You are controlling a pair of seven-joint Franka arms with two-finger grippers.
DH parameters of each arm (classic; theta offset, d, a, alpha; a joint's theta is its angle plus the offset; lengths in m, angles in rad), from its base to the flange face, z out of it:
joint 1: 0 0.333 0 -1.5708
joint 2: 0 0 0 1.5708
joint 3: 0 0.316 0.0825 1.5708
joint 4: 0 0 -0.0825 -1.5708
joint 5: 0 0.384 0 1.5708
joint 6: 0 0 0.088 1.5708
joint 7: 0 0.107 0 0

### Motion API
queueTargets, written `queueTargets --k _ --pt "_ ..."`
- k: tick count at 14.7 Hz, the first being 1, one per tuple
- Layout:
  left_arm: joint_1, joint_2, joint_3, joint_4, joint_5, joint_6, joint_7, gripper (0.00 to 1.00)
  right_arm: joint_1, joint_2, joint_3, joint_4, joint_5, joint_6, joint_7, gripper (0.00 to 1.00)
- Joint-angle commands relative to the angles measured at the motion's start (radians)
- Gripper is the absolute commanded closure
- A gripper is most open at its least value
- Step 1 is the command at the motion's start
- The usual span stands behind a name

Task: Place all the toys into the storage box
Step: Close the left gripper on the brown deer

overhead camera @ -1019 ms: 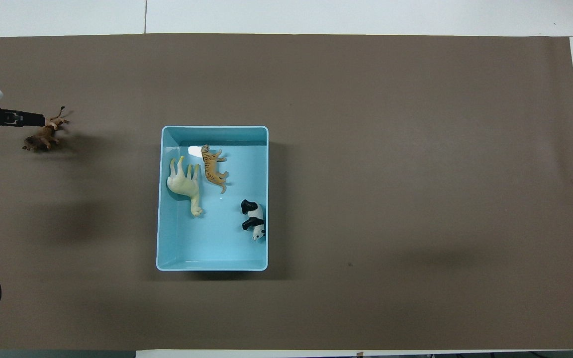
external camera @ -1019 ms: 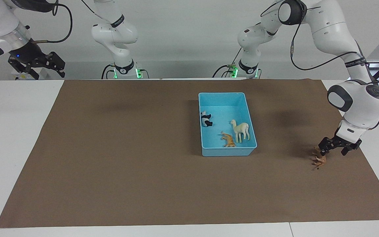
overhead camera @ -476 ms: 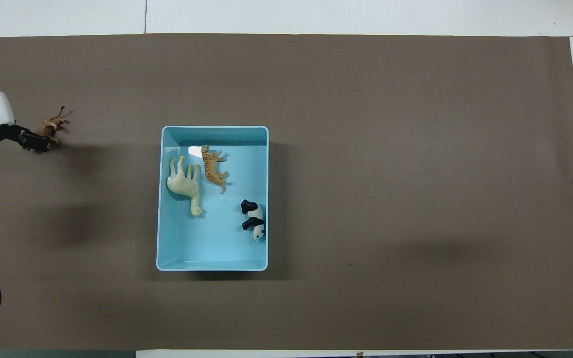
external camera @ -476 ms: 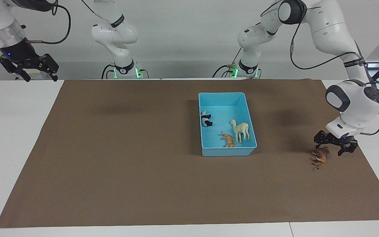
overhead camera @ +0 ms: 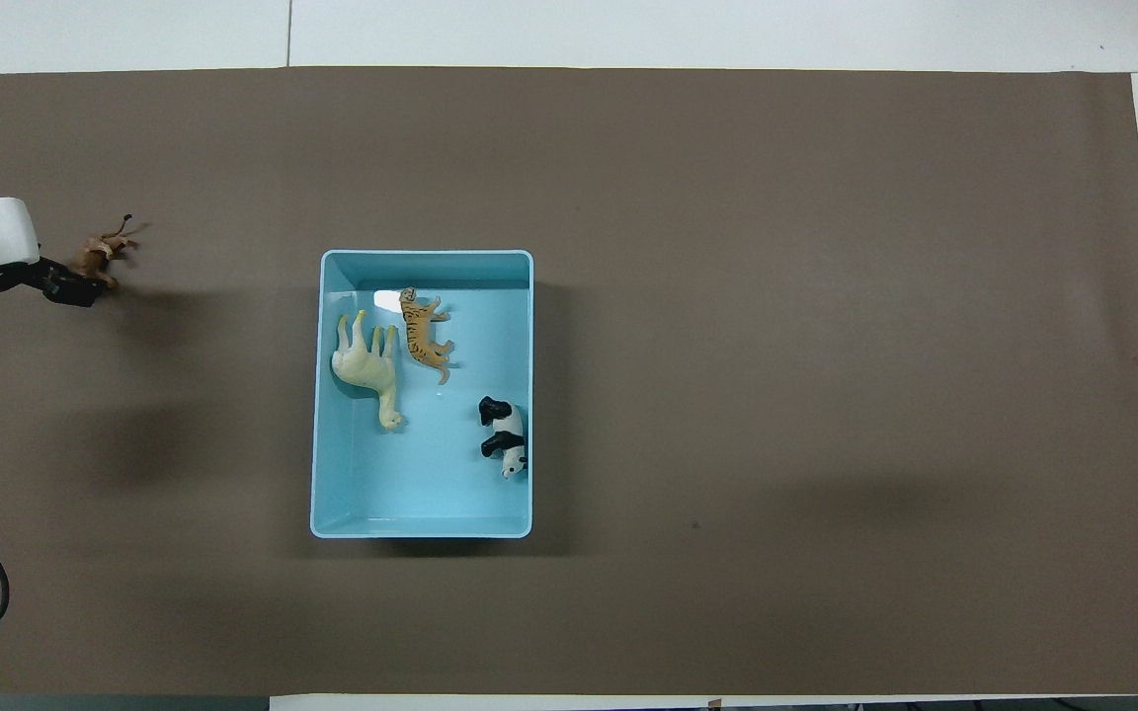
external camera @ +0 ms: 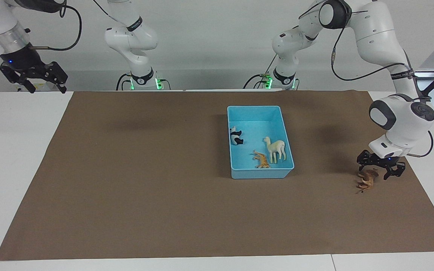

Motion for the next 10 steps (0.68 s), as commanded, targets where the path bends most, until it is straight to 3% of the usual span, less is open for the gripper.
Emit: queueTargets --k 1,10 --pt "0.001 -0.001 0.0 -0.018 0.023 0.035 0.008 0.01 0.005 -0.012 0.006 -0.007 -0.016 0.0 0.026 0.0" --pt "-0.016 0.002 0.0 -0.064 0.023 0.115 -0.052 0.01 0.007 -0.013 0.009 -0.01 -0.009 0.006 0.026 0.0"
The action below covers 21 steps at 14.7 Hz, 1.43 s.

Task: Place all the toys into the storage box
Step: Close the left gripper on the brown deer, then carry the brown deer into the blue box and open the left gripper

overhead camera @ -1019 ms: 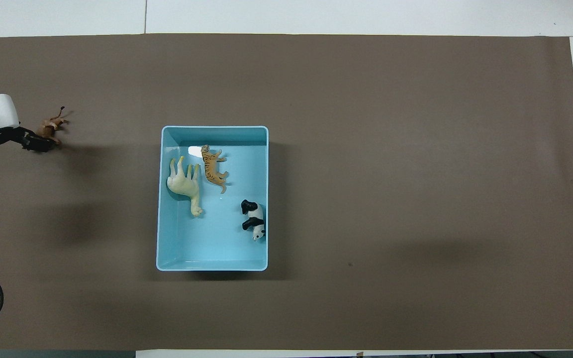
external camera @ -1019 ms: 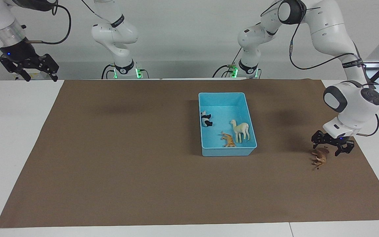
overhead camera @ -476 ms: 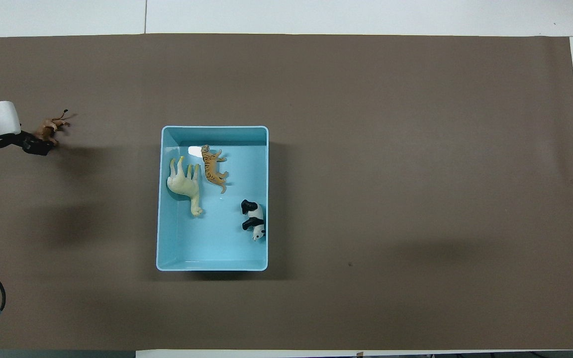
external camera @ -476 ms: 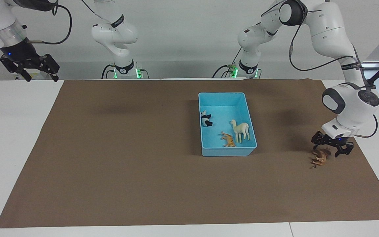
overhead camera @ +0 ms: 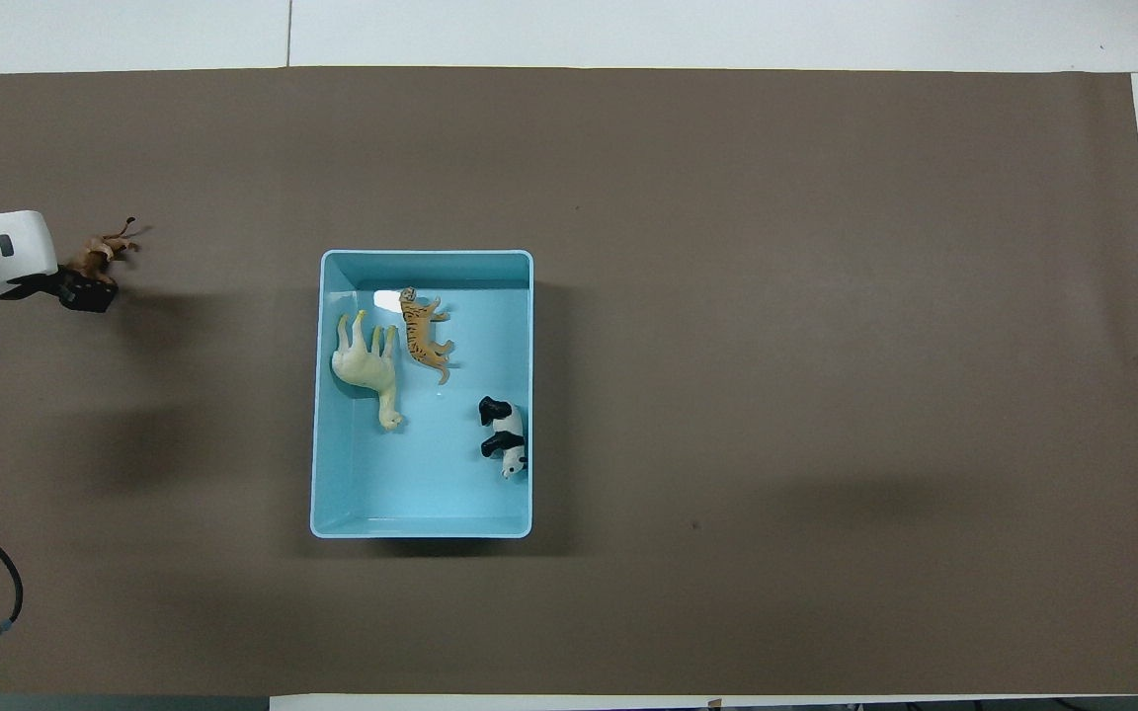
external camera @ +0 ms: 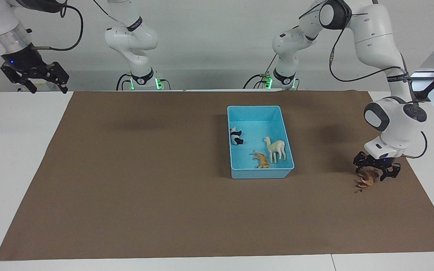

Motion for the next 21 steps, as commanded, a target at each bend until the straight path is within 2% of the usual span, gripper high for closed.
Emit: queueTargets --k 1,2,4,5,6,7,8,10,12,14,17,19,21 --pt "-0.023 0.004 0.005 -0.015 0.023 0.043 -0.06 0.01 0.0 -0.013 0.006 -0.01 -0.009 0.003 0.018 0.0" --pt "-0.029 0.015 0.005 -0.019 0.023 0.057 -0.063 0.02 0.0 -0.015 0.006 -0.012 -0.009 -0.002 0.017 0.0" --pt "-0.024 0.016 0.005 -0.033 0.023 0.078 -0.064 0.14 -0.002 -0.015 0.006 -0.013 -0.009 -0.003 0.015 0.0" --pt "-0.02 0.015 0.005 -0.033 0.021 0.075 -0.066 0.29 -0.003 -0.015 0.006 -0.013 -0.009 -0.005 0.015 0.0" --pt "-0.017 0.015 0.005 -0.033 0.02 0.066 -0.095 0.56 -0.008 -0.015 0.005 -0.015 -0.009 -0.006 0.015 0.0" --pt "-0.013 0.013 0.003 -0.031 0.018 0.057 -0.139 0.91 -0.012 -0.015 0.005 -0.013 -0.009 -0.007 0.015 0.0" --pt "-0.013 0.012 0.002 -0.022 0.015 0.026 -0.17 1.0 -0.014 -0.016 0.005 -0.015 -0.009 -0.007 0.015 0.0" --pt "-0.018 -0.001 0.002 0.025 -0.023 -0.067 -0.211 1.0 -0.012 -0.016 0.005 -0.015 -0.009 -0.007 0.015 0.0" --pt "-0.036 -0.043 0.002 0.089 -0.042 -0.206 -0.262 1.0 -0.009 -0.028 0.005 -0.015 -0.009 -0.007 0.015 0.0" --pt "-0.088 -0.134 -0.004 0.108 -0.042 -0.34 -0.471 1.0 -0.008 -0.03 0.005 -0.015 -0.009 -0.007 0.015 0.0" --pt "-0.245 -0.266 -0.004 0.102 -0.042 -0.481 -0.891 1.0 -0.008 -0.03 0.005 -0.015 -0.009 -0.007 0.015 0.0" --pt "-0.35 -0.332 -0.004 0.09 -0.042 -0.536 -1.074 1.0 -0.008 -0.03 0.005 -0.015 -0.009 -0.007 0.015 0.0" --pt "-0.424 -0.375 -0.004 0.082 -0.042 -0.589 -1.176 1.0 -0.008 -0.03 0.005 -0.015 -0.009 -0.007 0.015 0.0"
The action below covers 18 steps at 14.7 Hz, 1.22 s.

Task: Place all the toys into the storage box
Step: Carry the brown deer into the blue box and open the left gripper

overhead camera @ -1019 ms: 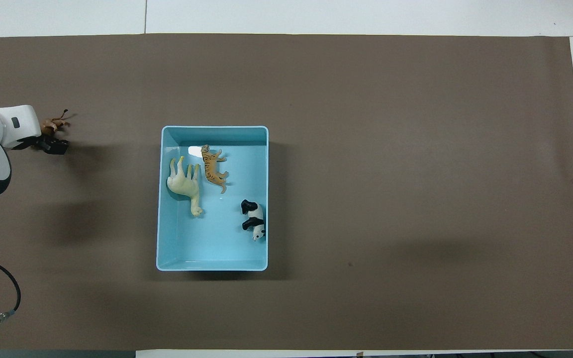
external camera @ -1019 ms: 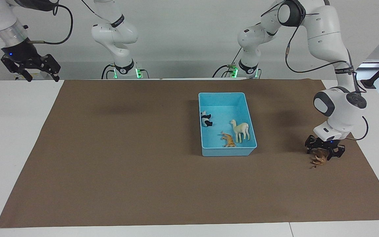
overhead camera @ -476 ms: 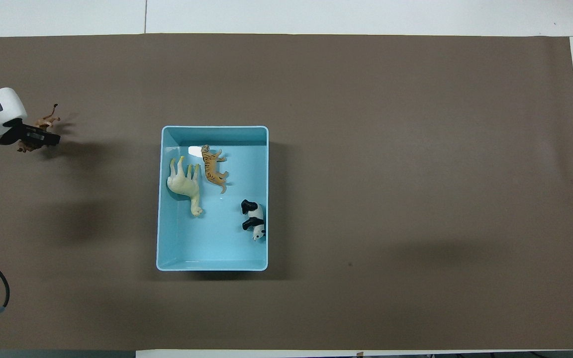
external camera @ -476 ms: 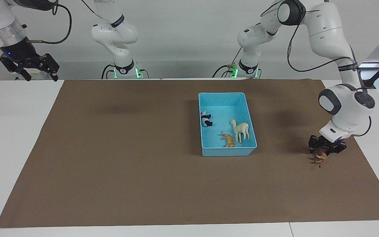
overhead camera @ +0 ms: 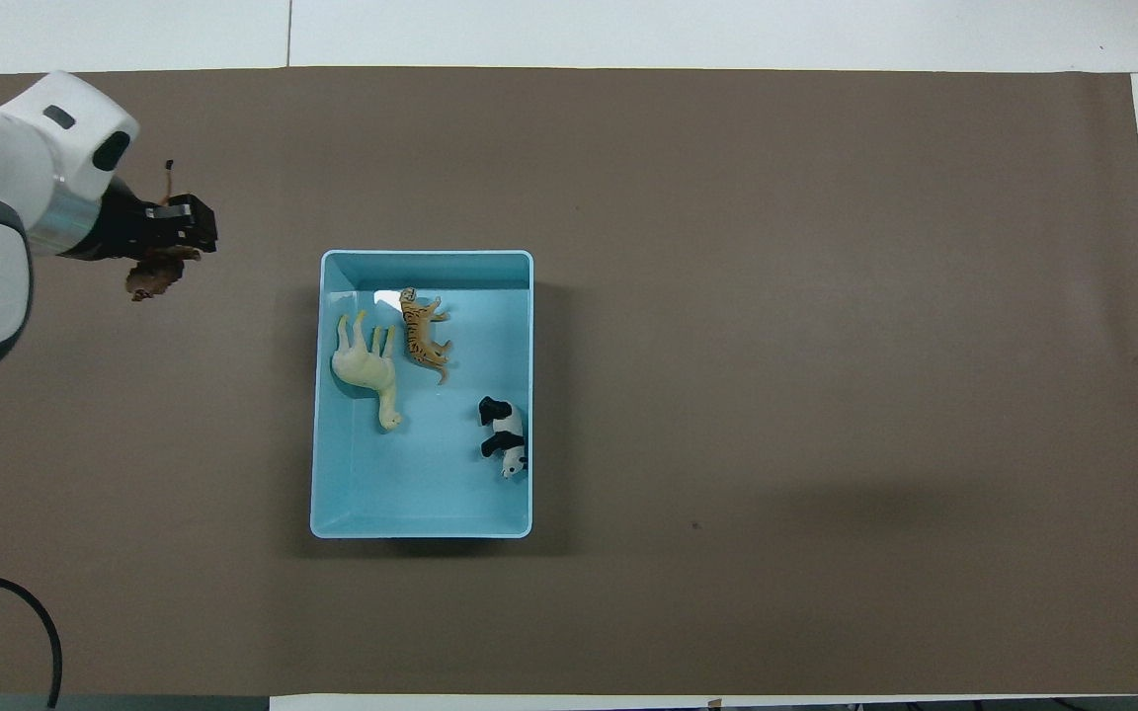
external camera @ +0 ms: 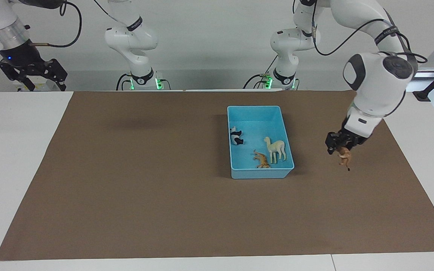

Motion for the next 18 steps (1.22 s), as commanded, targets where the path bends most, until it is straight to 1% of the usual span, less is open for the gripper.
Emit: queueTargets --k 1,3,4,5,10,11,12,13,15,16,18 --pt "-0.11 -0.069 0.023 -0.061 -0.01 -0.05 -0.141 1.0 -0.004 -0.016 0.007 -0.014 -0.009 -0.005 0.015 0.0" --pt "-0.183 -0.099 0.023 -0.133 -0.01 -0.024 -0.236 1.0 -0.004 -0.016 0.007 -0.014 -0.009 -0.005 0.015 0.0" --pt "-0.204 -0.119 0.023 -0.173 -0.01 0.008 -0.251 0.27 -0.004 -0.016 0.007 -0.014 -0.009 -0.005 0.015 0.0" --pt "-0.207 -0.122 0.023 -0.193 -0.01 0.039 -0.257 0.0 -0.004 -0.016 0.007 -0.014 -0.009 -0.005 0.015 0.0" --pt "-0.209 -0.13 0.023 -0.179 -0.01 0.027 -0.261 0.0 -0.004 -0.016 0.007 -0.014 -0.009 -0.005 0.015 0.0" --pt "-0.203 -0.144 0.033 -0.17 -0.01 0.018 -0.25 0.0 -0.004 -0.016 0.007 -0.014 -0.009 -0.005 0.015 0.0" --pt "-0.177 -0.156 0.035 -0.164 -0.008 -0.005 -0.22 0.0 -0.004 -0.016 0.007 -0.014 -0.009 -0.005 0.015 0.0" --pt "-0.128 -0.168 0.033 -0.153 -0.007 -0.028 -0.149 0.0 -0.004 -0.016 0.007 -0.014 -0.009 -0.005 0.015 0.0" --pt "-0.045 -0.196 0.036 -0.137 -0.008 -0.048 0.038 0.0 -0.004 -0.016 0.007 -0.014 -0.009 -0.005 0.015 0.0" --pt "0.022 -0.198 0.035 -0.114 -0.008 -0.063 0.124 0.0 -0.004 -0.016 0.007 -0.014 -0.009 -0.007 0.015 0.0" --pt "0.079 -0.196 0.035 -0.068 -0.008 -0.129 0.248 0.0 -0.004 -0.016 0.007 -0.014 -0.009 -0.005 0.015 0.0"
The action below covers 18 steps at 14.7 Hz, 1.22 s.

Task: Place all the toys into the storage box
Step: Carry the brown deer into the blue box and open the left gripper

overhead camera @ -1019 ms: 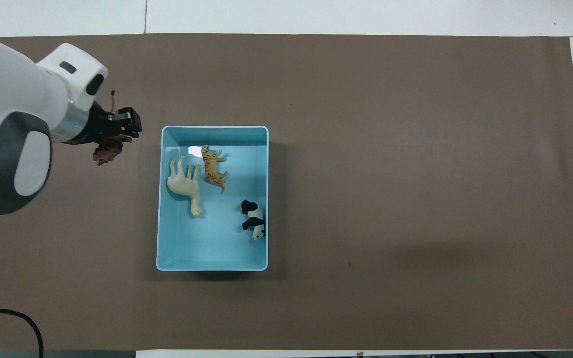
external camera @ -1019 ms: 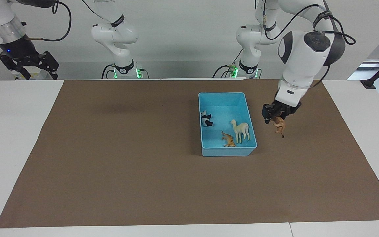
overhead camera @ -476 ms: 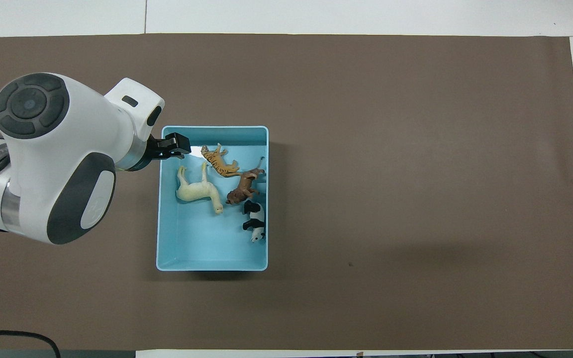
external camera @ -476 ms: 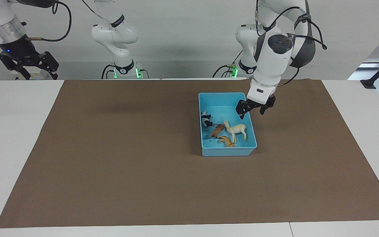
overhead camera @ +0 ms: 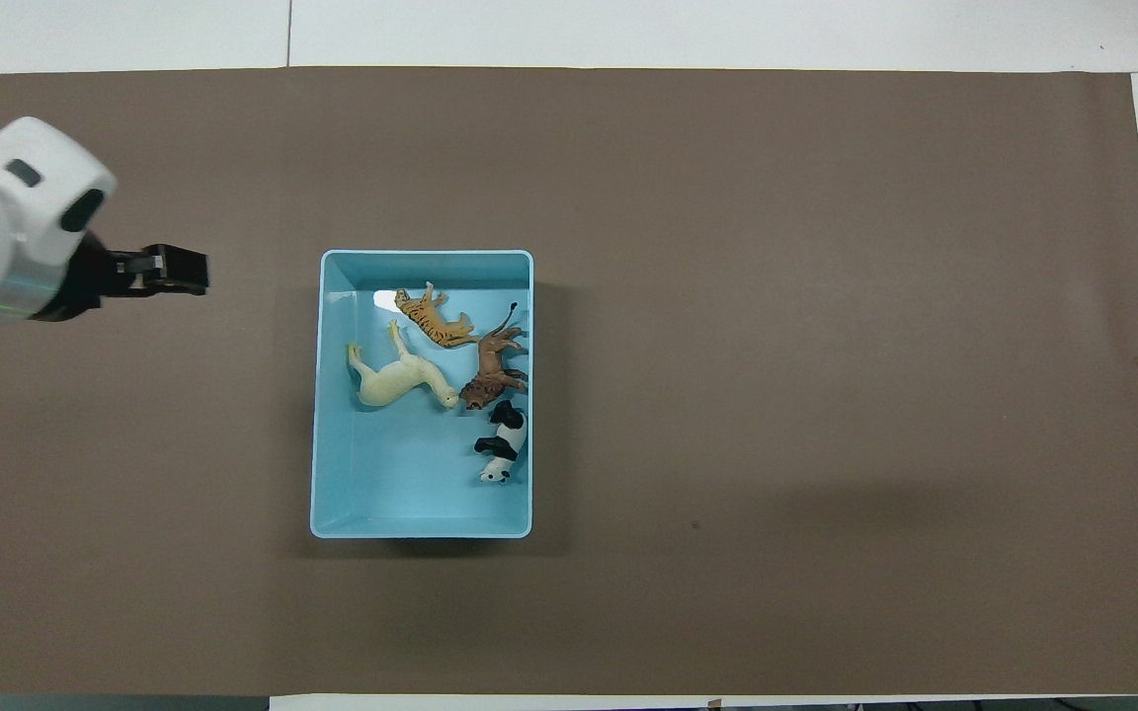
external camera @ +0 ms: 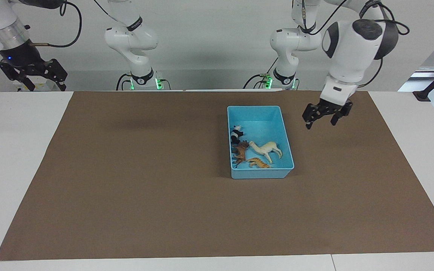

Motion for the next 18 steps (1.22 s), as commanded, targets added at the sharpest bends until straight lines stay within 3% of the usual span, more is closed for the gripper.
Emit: queueTargets --k 1,5,12,15,18 --pt "0.086 -0.019 -0.008 0.046 -0.009 -0.1 0.161 0.0 -0.004 -0.016 0.007 -0.014 -0.009 -0.005 0.015 0.0" --pt "0.106 -0.119 -0.008 -0.015 -0.01 -0.157 0.155 0.0 -0.004 -0.016 0.007 -0.014 -0.009 -0.005 0.015 0.0" --pt "0.097 -0.064 -0.005 0.12 -0.022 -0.283 0.152 0.0 -0.011 -0.016 0.002 -0.014 -0.009 -0.005 0.015 0.0" --pt "-0.102 -0.056 0.209 0.134 -0.027 -0.288 0.155 0.0 -0.011 -0.016 0.002 -0.016 -0.009 -0.024 0.014 0.0" --pt "-0.089 -0.058 0.196 0.126 -0.027 -0.281 0.159 0.0 -0.011 -0.016 0.002 -0.014 -0.009 -0.027 0.014 0.0"
